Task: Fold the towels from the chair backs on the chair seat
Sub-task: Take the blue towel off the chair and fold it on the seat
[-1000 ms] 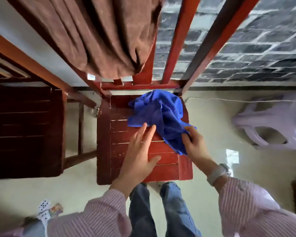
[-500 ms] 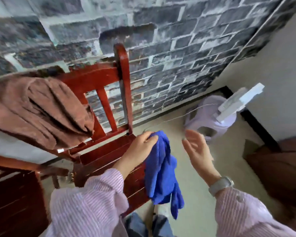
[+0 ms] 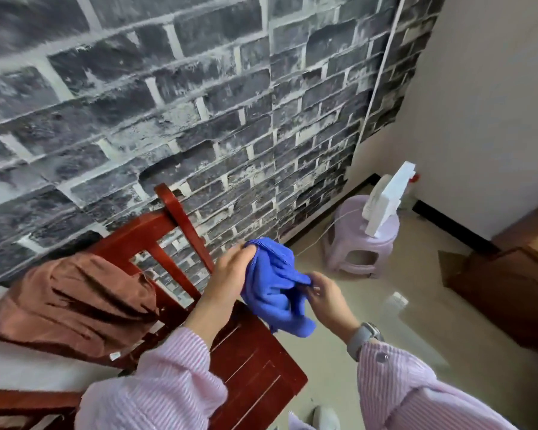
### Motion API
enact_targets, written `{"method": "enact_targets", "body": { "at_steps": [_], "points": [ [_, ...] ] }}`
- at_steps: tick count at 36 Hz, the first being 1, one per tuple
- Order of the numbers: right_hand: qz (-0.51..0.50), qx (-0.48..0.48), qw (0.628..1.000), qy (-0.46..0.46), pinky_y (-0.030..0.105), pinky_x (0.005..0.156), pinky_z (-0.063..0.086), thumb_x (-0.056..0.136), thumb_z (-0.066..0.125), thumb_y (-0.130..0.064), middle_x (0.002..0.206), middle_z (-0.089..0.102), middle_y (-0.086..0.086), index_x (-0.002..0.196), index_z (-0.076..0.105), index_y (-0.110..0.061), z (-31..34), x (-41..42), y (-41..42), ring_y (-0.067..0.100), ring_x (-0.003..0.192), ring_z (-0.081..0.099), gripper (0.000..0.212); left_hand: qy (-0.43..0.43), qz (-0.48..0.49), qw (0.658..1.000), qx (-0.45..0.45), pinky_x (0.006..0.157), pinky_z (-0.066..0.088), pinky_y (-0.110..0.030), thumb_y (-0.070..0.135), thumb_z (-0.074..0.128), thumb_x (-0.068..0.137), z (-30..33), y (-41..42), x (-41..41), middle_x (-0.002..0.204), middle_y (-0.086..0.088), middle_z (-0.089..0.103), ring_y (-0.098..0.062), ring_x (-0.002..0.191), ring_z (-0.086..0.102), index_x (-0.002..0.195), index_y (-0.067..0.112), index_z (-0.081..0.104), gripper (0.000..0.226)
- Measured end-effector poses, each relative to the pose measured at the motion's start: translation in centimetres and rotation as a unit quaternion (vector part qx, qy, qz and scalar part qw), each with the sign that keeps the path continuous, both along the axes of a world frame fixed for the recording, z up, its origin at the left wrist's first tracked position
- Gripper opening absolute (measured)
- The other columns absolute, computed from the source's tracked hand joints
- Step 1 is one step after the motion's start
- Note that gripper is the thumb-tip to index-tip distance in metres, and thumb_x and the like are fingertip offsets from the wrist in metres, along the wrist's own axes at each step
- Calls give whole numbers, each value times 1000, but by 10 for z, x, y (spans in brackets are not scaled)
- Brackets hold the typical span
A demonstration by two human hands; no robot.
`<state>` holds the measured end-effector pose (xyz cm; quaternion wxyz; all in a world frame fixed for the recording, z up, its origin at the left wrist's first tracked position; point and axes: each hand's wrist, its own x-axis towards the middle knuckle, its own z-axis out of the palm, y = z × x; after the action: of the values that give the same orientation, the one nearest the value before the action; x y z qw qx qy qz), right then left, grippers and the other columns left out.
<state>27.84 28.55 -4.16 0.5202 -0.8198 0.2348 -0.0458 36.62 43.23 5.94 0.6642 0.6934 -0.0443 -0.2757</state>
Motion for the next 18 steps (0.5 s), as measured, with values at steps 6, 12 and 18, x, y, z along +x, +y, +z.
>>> {"method": "enact_targets", "body": {
  "at_steps": [6, 12, 18],
  "points": [
    [-6, -87, 994, -63, 21, 67, 35, 84, 45, 5, 86, 61, 2, 96, 61, -5, 58, 18, -52, 18, 81, 54, 22, -34, -1, 981, 189, 69, 38, -31, 45, 63, 65, 10, 19, 18, 74, -7, 55, -18, 71, 50, 59, 17, 55, 30],
    [196, -134, 968, -86, 15, 75, 40, 79, 44, 9, 92, 66, 2, 99, 64, -5, 117, 35, -48, 10, 84, 56, 32, 148, -159, 971, 102, 53, 34, -25, 67, 67, 61, 6, -7, 1, 73, -2, 60, -14, 62, 54, 86, 20, 64, 54],
    [190, -106, 967, -133, 14, 70, 41, 79, 46, -1, 86, 67, 7, 95, 66, -6, 140, 18, -50, 3, 74, 52, 26, 112, -35, 993, -13, 59, 48, -24, 24, 71, 77, 12, -35, -10, 71, -6, 70, -18, 67, 65, 81, 7, 67, 18]
  ]
}}
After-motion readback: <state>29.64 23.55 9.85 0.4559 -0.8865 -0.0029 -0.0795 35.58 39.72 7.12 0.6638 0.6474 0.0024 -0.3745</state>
